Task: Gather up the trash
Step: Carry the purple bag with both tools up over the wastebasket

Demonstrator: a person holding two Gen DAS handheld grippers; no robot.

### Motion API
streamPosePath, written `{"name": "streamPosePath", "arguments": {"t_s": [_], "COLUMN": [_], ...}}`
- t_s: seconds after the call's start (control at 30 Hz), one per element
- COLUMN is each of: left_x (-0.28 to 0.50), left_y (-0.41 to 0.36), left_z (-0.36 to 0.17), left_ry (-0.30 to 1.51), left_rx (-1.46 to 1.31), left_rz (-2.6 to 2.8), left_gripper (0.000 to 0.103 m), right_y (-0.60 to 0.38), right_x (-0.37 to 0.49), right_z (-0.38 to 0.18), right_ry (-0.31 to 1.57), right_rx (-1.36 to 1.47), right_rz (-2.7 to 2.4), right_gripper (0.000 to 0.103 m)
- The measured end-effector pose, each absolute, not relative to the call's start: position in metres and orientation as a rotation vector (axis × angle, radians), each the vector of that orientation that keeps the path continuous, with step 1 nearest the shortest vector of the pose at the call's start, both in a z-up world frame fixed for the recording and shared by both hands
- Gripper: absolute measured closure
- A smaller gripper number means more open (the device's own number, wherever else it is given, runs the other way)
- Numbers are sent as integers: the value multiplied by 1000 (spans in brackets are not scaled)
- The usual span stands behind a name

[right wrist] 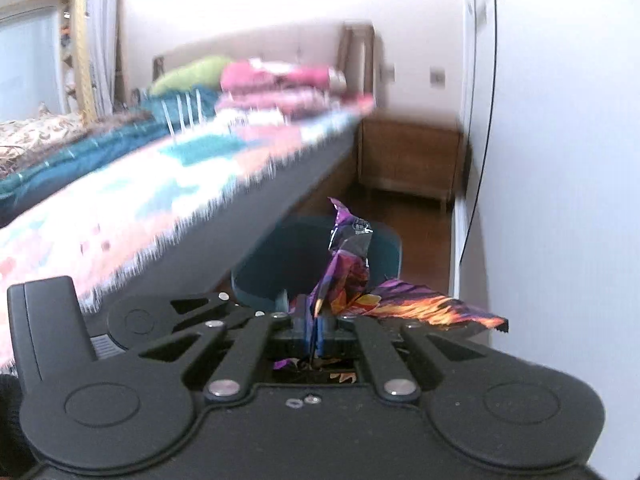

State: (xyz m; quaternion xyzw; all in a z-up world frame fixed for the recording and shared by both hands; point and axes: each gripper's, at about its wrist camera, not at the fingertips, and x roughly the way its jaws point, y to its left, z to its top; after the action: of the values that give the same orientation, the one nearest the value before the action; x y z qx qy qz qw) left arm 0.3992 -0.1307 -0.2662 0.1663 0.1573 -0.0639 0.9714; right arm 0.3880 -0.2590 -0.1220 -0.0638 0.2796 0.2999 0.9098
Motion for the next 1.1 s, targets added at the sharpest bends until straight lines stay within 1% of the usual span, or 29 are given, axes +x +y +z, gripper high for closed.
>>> {"name": "streamPosePath", "arguments": {"t_s": [0.17, 0.3, 0.4, 0.5, 0.63, 0.73, 0.93, 1.0, 1.03, 1.07, 1.1], "left_x": [423, 450, 471, 490, 492, 489, 492, 492, 492, 488, 485], "left_y": [-116, -97, -88, -81, -78, -76, -70, -67, -64, -65, -61], "left_z": [-209, -196, -211, -240, -277, -293, -316, -319, -320, -321, -321], "left_ry": [243, 228, 274, 339, 439, 495, 572, 595, 608, 623, 634], "left_rx": [335, 363, 390, 421, 446, 447, 465, 460, 455, 448, 437], "left_rz": [-86, -52, -34, -14, -5, -7, 3, 21, 33, 39, 42], "left_gripper": [88, 88, 88, 88, 88, 88, 86, 82, 74, 60, 48], "right_y": [-247, -239, -231, -222, -214, -210, -199, -194, -190, -187, -184], "right_x": [417, 447, 469, 491, 503, 508, 515, 518, 519, 520, 522], "right_z": [-82, -72, -83, -112, -150, -170, -192, -196, -198, -200, -202], "right_ry": [493, 484, 527, 607, 707, 758, 819, 825, 822, 823, 829], "right_rx": [-130, -122, -121, -101, -86, -85, -114, -125, -142, -154, -162], "right_rz": [647, 659, 659, 658, 656, 655, 649, 644, 631, 623, 620], "right_gripper": [100, 99, 99, 99, 99, 99, 99, 99, 100, 100, 100]}}
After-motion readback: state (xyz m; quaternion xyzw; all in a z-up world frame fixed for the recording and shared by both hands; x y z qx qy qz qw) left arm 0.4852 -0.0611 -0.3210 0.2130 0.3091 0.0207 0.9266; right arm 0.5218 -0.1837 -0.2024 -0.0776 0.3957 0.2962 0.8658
